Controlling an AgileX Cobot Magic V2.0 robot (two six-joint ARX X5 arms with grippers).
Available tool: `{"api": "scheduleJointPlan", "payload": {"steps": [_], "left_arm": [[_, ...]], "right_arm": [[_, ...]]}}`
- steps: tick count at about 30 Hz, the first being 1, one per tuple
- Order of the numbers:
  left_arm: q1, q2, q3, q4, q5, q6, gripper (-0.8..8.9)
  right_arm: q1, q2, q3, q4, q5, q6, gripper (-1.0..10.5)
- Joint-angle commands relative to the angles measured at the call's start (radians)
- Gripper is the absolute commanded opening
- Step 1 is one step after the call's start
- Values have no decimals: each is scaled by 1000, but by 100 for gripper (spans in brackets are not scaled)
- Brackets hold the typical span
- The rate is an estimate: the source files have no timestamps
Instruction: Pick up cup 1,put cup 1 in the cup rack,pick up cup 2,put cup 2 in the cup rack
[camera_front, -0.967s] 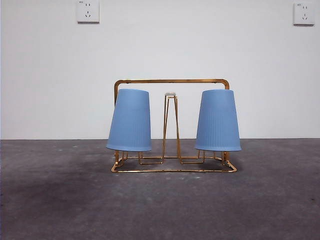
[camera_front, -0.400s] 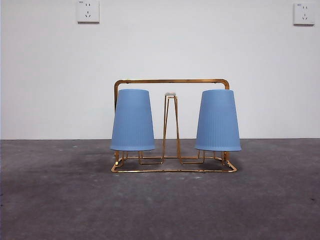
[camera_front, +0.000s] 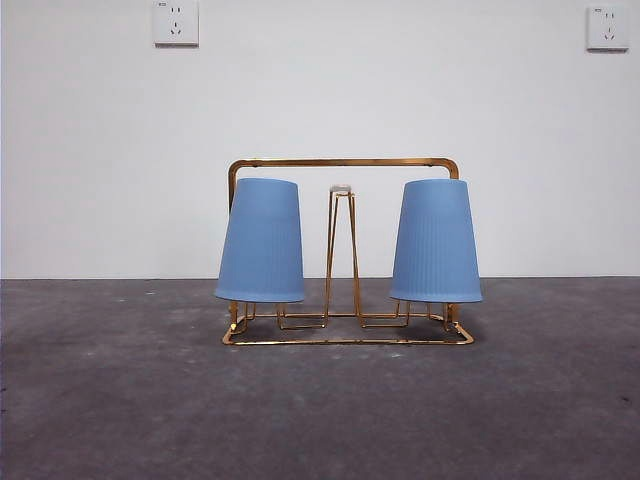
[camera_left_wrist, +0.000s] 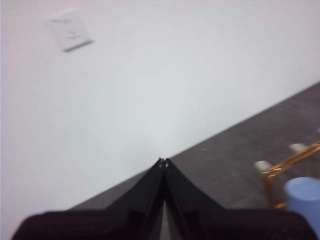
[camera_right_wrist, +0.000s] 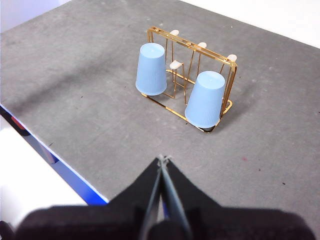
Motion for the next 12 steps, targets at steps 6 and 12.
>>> {"api": "scheduleJointPlan", "payload": {"steps": [6,12], "left_arm": [[32,-216,-433,274,3,-38,-3],[32,-354,-689,329,-3,-112,-3]], "right_arm": [[0,0,-5,-23,4,10,3],[0,0,-5,-23,4,10,3]]}}
